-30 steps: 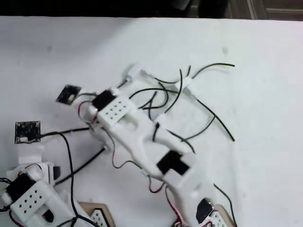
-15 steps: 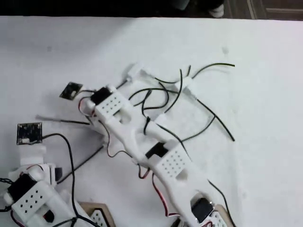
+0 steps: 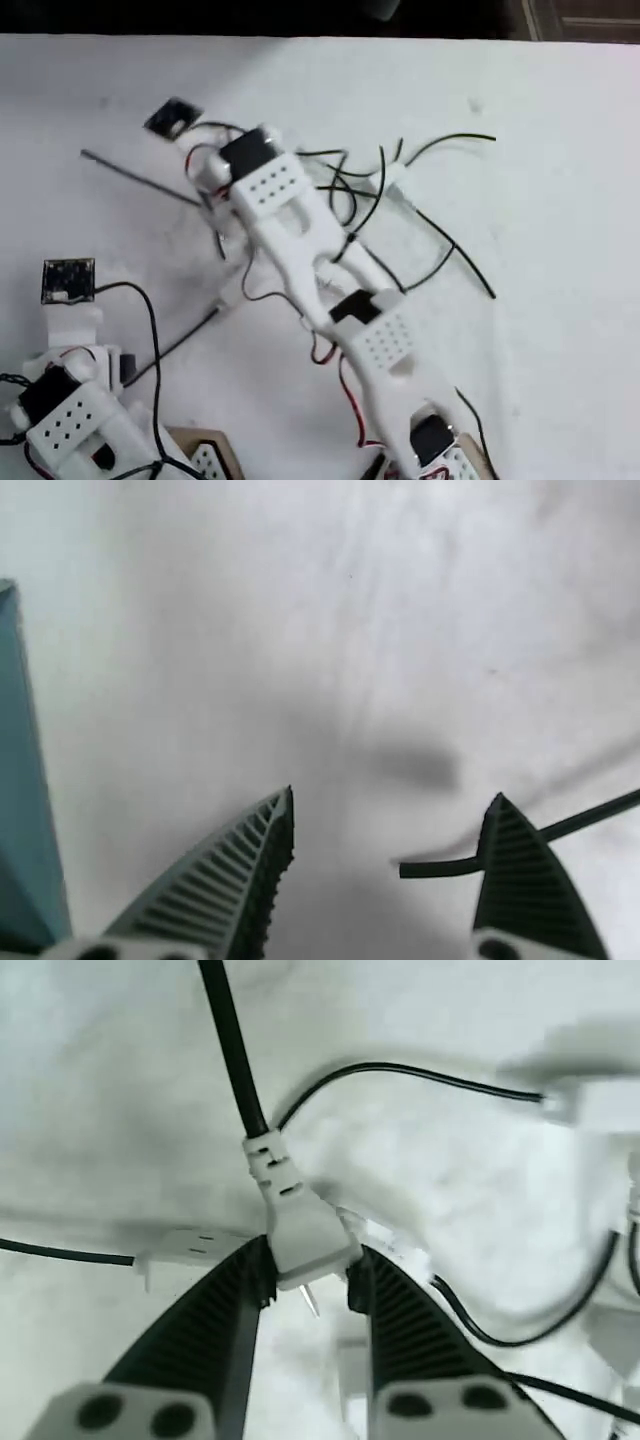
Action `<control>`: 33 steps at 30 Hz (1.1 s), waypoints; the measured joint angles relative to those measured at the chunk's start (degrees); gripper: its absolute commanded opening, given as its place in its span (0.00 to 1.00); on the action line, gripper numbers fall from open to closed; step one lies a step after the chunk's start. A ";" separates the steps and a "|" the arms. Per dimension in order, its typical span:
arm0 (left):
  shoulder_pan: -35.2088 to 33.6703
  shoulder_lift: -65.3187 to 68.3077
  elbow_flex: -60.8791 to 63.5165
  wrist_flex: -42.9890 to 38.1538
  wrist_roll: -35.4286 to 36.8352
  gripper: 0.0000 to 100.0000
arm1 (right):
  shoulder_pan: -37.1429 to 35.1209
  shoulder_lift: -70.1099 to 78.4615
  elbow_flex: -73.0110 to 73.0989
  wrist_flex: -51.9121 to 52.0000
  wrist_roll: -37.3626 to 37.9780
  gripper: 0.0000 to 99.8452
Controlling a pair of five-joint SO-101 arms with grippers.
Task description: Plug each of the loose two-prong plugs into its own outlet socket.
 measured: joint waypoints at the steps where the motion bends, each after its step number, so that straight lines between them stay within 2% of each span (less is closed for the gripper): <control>1: 0.00 0.00 0.00 0.00 0.00 0.29 | 0.79 -1.49 1.23 0.00 -0.09 0.02; 10: 0.00 0.00 0.00 0.00 0.00 0.29 | 3.60 -22.24 25.14 0.18 -1.49 0.02; 13: 0.00 0.00 0.00 0.00 0.00 0.29 | 6.59 -28.31 35.52 0.18 -1.49 0.02; 17: 0.00 0.00 0.00 0.00 0.00 0.29 | 11.78 -32.79 48.35 -0.09 -1.49 0.02; 24: 0.00 0.00 0.00 0.00 0.00 0.29 | 18.02 -37.01 67.25 -7.30 -1.49 0.02; 26: 0.00 0.00 0.00 0.00 0.00 0.29 | 18.20 -37.80 72.18 -10.11 -1.49 0.06; 30: 0.00 0.00 0.00 0.00 0.00 0.29 | 18.02 -39.74 78.68 -13.10 -1.49 0.19; 33: 0.00 0.00 0.00 0.00 0.00 0.29 | 18.02 -40.88 79.91 -12.84 -1.49 0.19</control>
